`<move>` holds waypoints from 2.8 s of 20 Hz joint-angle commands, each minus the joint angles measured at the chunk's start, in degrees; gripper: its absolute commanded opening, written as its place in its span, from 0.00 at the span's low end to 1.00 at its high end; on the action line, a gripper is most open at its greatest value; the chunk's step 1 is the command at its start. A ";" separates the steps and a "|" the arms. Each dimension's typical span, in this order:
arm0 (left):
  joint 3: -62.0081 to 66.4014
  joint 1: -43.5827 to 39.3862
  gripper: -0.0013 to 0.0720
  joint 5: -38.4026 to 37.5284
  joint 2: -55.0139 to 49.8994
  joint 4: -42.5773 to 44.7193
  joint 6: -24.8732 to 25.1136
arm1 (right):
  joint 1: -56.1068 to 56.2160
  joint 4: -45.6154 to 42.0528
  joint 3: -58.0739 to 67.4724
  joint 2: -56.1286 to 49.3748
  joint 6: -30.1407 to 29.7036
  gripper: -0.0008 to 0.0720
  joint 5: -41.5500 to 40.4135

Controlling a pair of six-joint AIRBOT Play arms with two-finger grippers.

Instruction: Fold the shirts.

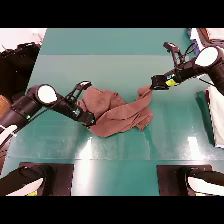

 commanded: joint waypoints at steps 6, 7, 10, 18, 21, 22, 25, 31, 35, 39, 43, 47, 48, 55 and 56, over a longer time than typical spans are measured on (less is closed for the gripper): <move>18.64 3.43 0.75 6.58 -0.68 20.81 -4.70 | 0.15 -0.22 -0.52 1.57 0.02 0.03 -0.59; 18.64 5.62 0.75 7.37 -1.73 19.26 -4.90 | 0.15 -0.22 -0.52 1.77 0.02 0.03 -0.68; 18.58 11.45 0.75 6.82 -8.31 14.88 -4.83 | 0.15 -0.17 -0.52 1.75 0.02 0.03 -0.79; 18.60 14.51 0.75 14.60 -28.26 -2.64 -1.77 | 0.17 -0.17 -0.52 1.77 0.02 0.03 -0.57; 18.73 14.51 0.66 17.38 -29.11 -3.87 -1.81 | 0.15 -0.17 -0.52 1.77 0.02 0.03 -0.57; 19.21 14.56 0.39 17.49 -29.11 -3.82 -1.81 | 0.15 -0.17 -0.52 1.75 0.02 0.03 -0.61; 21.94 14.56 0.06 16.39 -29.00 -3.82 -1.86 | 0.15 -0.22 -0.50 1.84 0.00 0.03 -0.74; 37.81 14.56 0.06 12.17 -16.70 6.60 -1.84 | -5.62 -0.39 8.31 7.93 -0.85 0.03 -0.98; 48.33 14.56 0.06 12.22 -1.38 11.21 -1.79 | -10.71 -0.37 19.89 15.28 -2.89 0.03 -2.84; 51.49 14.56 0.06 14.34 12.28 11.19 -1.84 | -14.60 -0.39 27.52 21.90 -4.11 0.03 -2.91; 51.56 14.56 0.06 18.05 20.81 11.17 -3.85 | -19.39 -0.37 30.71 27.87 -4.13 0.03 -2.86; 51.69 14.56 0.06 20.11 23.21 10.43 -4.90 | -25.00 -0.28 31.21 31.61 -4.11 0.03 -2.71; 51.69 14.56 0.06 20.11 23.02 10.19 -4.90 | -26.16 -0.20 31.19 31.93 -4.13 0.03 -2.69; 50.07 14.56 0.06 5.86 11.37 10.56 -4.83 | -20.28 1.14 31.15 20.68 -3.98 0.03 3.76; 48.98 14.56 0.06 2.40 8.09 11.17 -4.79 | -17.86 0.74 31.15 17.22 -3.96 0.03 5.09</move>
